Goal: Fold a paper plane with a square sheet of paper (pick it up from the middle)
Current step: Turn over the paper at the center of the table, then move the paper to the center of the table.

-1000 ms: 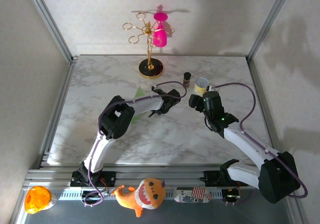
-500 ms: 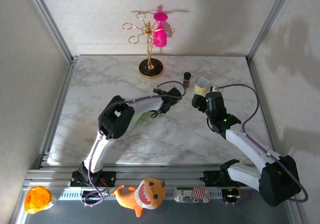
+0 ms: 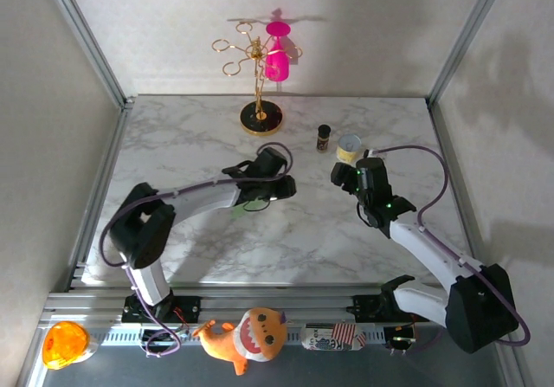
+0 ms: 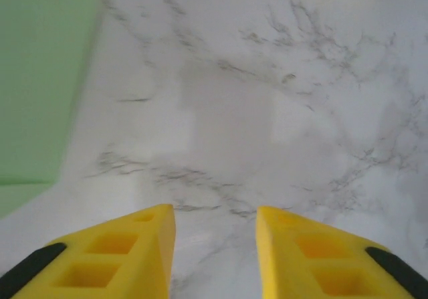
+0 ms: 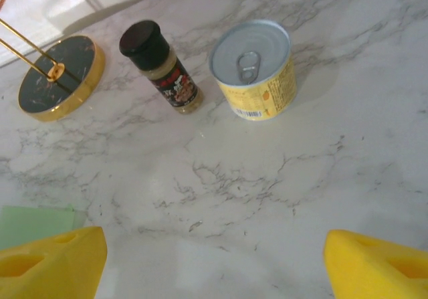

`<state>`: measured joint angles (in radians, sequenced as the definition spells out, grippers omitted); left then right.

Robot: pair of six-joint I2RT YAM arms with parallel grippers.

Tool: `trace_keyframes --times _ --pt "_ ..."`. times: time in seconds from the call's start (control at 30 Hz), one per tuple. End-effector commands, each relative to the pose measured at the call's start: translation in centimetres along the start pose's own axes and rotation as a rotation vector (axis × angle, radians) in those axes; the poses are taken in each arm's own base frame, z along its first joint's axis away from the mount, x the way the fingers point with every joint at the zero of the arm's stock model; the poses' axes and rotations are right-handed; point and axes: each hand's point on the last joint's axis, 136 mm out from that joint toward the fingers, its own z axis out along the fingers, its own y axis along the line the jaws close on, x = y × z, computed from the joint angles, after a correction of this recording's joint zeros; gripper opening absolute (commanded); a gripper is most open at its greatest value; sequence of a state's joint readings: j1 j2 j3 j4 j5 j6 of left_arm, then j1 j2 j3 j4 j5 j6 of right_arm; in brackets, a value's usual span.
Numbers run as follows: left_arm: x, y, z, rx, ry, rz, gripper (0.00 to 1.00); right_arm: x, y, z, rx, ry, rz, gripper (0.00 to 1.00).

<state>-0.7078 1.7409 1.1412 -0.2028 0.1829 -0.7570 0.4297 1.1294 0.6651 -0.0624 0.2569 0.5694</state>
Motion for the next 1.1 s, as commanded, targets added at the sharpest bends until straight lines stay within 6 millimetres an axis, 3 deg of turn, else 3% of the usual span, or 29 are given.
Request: trace_keyframes --times 0.0,0.13,0.2,0.33,0.47,0.6,0.77,1.07 --pt "-1.2 4.5 -0.5 -0.04 -0.044 -0.111 0.28 0.6 0.5 0.7 -0.029 0.029 0.023 0.85" --pt "-1.4 9.7 -0.6 -0.156 -0.07 -0.165 0.24 1.0 0.9 1.2 -0.045 0.053 0.03 0.84" --pt "-1.7 11.1 -0.3 -0.183 -0.081 -0.183 0.22 1.1 1.1 1.3 -0.055 0.06 0.033 0.84" --pt "-2.0 13.1 1.0 -0.248 -0.08 -0.189 0.2 1.2 1.4 1.6 -0.062 0.073 0.034 0.84" --pt "-1.8 13.8 2.3 -0.278 -0.058 -0.17 0.19 1.3 1.5 1.8 -0.063 0.082 0.033 0.84" --pt "-1.1 12.6 3.1 -0.24 -0.017 -0.132 0.17 1.8 1.7 1.9 -0.078 0.102 0.039 0.84" --pt "0.7 9.3 3.8 -0.162 0.035 -0.05 0.16 3.0 2.7 2.2 -0.129 0.168 0.079 0.84" --pt "4.1 4.1 5.2 -0.05 0.117 0.062 0.13 7.3 4.9 2.9 -0.255 0.368 0.245 0.79"
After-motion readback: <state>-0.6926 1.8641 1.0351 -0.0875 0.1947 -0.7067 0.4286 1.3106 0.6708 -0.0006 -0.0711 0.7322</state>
